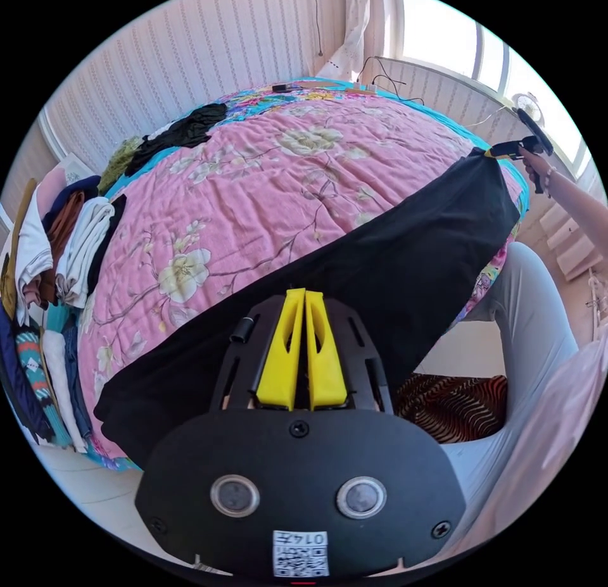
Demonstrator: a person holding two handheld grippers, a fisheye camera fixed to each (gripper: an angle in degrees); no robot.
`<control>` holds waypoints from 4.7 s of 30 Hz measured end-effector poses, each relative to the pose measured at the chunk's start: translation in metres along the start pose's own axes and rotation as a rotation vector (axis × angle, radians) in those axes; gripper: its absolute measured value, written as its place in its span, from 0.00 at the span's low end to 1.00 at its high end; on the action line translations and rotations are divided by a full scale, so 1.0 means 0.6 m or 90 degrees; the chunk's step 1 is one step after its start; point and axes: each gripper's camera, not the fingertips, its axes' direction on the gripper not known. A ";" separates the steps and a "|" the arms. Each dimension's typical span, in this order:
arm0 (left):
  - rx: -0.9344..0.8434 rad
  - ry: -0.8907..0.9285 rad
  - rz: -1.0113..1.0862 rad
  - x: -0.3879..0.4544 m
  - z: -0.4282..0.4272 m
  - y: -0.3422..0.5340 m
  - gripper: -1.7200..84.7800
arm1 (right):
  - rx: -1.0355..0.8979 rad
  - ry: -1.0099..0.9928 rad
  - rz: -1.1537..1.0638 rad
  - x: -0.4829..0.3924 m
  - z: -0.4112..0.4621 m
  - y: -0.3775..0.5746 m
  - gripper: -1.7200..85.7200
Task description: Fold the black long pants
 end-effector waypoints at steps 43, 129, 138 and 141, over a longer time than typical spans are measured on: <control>-0.064 0.147 0.022 0.245 0.152 -0.012 0.01 | -0.270 0.109 -0.647 -0.741 0.387 0.145 0.01; 0.119 0.183 -0.019 0.097 -0.009 -0.361 0.07 | 0.127 -0.506 -0.324 -0.194 0.209 0.355 0.07; 0.044 0.147 -0.283 -0.103 -0.005 0.015 0.08 | -0.175 -0.480 -0.496 -0.521 0.316 0.319 0.10; 0.036 0.158 -0.304 -0.108 -0.005 0.060 0.08 | -0.178 -0.412 -0.514 -0.582 0.312 0.266 0.10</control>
